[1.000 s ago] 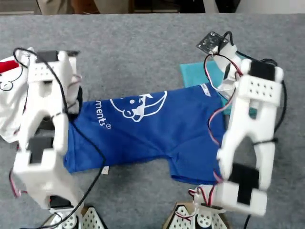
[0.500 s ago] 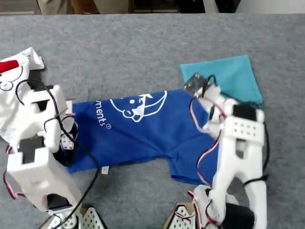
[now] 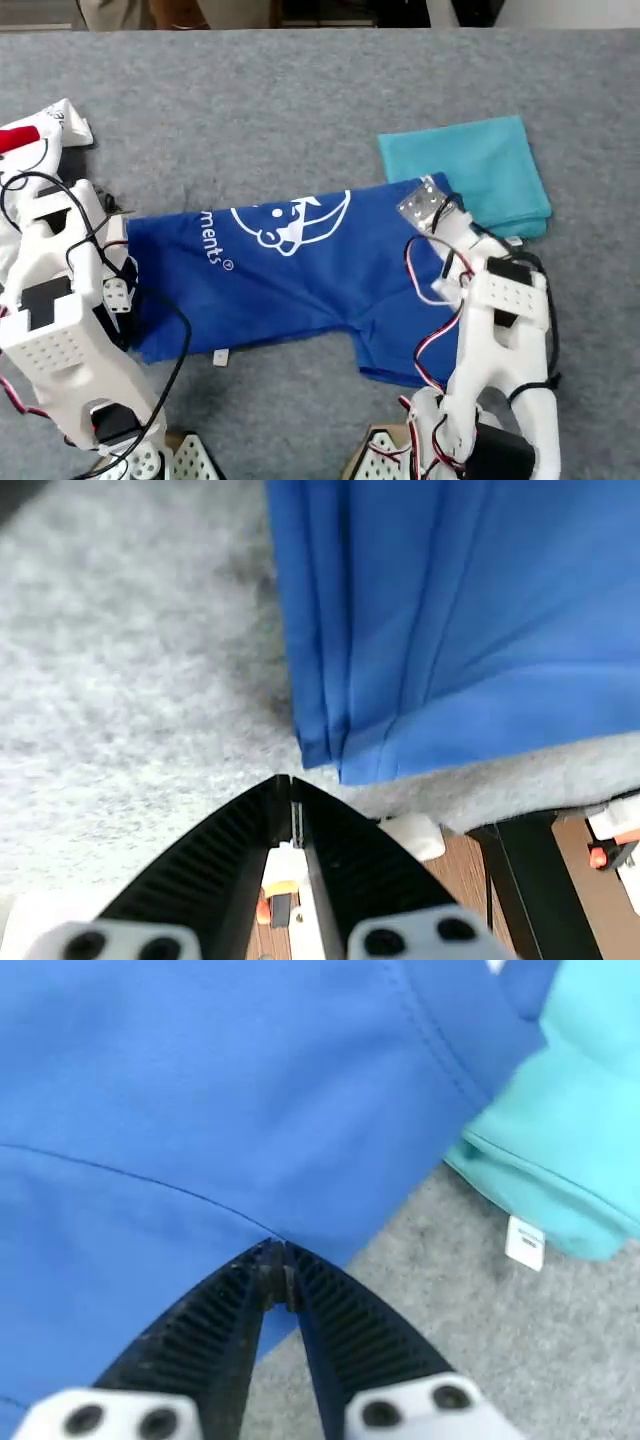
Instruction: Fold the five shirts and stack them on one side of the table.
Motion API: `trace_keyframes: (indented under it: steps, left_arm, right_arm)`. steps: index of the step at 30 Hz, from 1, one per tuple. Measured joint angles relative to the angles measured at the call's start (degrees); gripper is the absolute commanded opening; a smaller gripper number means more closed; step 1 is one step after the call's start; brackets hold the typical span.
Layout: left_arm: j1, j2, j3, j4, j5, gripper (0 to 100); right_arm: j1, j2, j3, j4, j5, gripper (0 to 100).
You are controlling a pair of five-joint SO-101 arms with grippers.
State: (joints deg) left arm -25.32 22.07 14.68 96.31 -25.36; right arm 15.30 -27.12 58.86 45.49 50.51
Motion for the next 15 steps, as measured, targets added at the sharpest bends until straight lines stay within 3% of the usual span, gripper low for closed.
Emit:
trace_keyframes:
  steps: [7,15]
  left_arm:
    - [-0.70,-2.37,-2.11,3.08,0.00,2]
    - [-1.05,-25.76,7.82,2.64,0.00,2]
  right_arm:
    - [0.00,-8.97,-4.22,15.12,8.18,0.2]
    - [-1.41,-26.64,5.19,28.75,25.76,0.2]
